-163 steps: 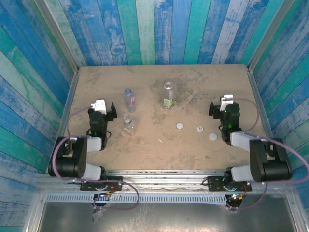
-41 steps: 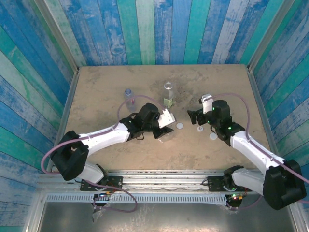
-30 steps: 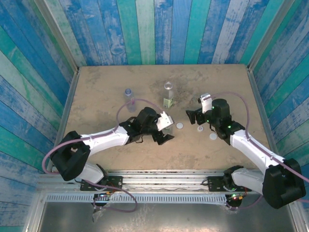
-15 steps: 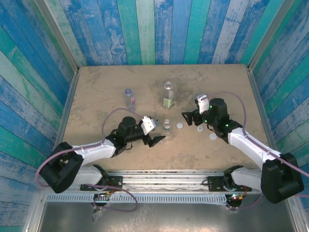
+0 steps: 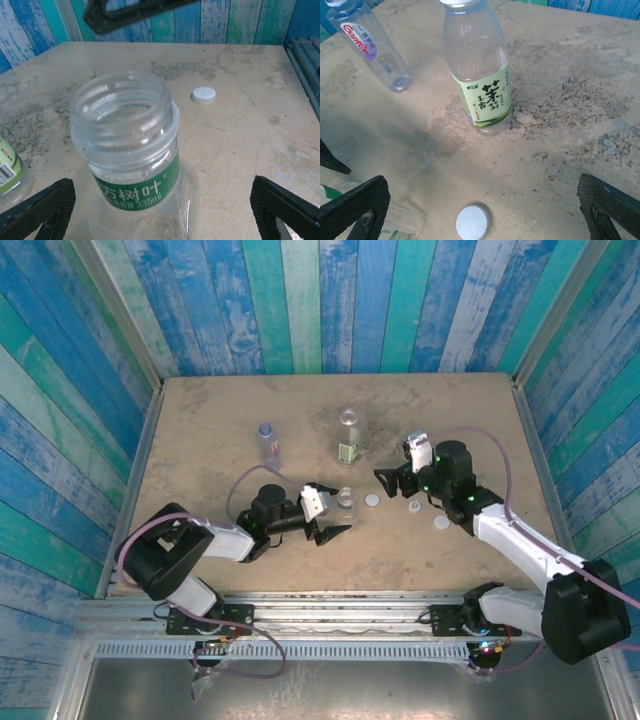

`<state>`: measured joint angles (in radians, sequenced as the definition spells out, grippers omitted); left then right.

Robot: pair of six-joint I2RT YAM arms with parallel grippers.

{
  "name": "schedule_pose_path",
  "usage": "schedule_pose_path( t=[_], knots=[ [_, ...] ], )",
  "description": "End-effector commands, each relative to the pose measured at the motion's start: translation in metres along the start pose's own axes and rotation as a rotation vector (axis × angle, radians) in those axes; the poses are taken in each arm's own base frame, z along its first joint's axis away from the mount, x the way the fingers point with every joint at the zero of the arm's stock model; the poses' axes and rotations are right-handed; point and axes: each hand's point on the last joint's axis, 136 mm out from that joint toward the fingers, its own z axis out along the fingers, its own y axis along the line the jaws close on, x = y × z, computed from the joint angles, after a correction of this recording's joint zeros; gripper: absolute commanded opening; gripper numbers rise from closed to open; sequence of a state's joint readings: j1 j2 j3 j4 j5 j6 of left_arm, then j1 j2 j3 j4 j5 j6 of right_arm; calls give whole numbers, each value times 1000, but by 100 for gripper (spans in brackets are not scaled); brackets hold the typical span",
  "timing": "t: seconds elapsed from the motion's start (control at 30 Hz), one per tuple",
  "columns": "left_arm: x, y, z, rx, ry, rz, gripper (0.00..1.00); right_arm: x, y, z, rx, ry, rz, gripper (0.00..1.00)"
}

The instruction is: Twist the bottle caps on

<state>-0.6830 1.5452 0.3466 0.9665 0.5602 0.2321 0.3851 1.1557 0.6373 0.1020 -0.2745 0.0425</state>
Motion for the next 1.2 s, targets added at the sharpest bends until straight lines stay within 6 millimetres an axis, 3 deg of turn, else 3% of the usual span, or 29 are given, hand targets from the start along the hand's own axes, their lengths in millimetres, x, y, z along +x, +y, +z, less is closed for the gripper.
schedule_pose_path(
  t=[0.0, 0.23, 0.43, 0.5, 0.63, 0.73, 0.87, 1.0, 1.17],
  knots=[
    [0, -1, 4, 30, -37, 26, 95, -8, 5, -6, -11, -21, -4, 100],
    [15, -1, 11, 43, -14, 50, 100, -8, 5, -8, -6, -23, 3, 100],
    [20, 0, 20, 67, -14, 47, 88, -6, 4, -10, 1, -19, 7, 100],
    [19, 0, 20, 66, -22, 50, 79, -5, 4, -10, 6, -19, 8, 100],
    [20, 4, 21, 48, -16, 44, 73, -4, 2, -9, 11, -15, 10, 100],
    [16, 6, 16, 32, -41, 34, 61, -3, 3, -8, 8, -11, 14, 100],
    [16, 4, 15, 46, -36, 32, 60, -2, -1, -4, 22, -4, 35, 100],
    [14, 2, 15, 54, -50, 24, 52, -16, -7, -4, 38, -67, 181, 100],
    [8, 1, 13, 61, -75, 15, 53, -26, 4, -2, -32, -74, 206, 100]
  ],
)
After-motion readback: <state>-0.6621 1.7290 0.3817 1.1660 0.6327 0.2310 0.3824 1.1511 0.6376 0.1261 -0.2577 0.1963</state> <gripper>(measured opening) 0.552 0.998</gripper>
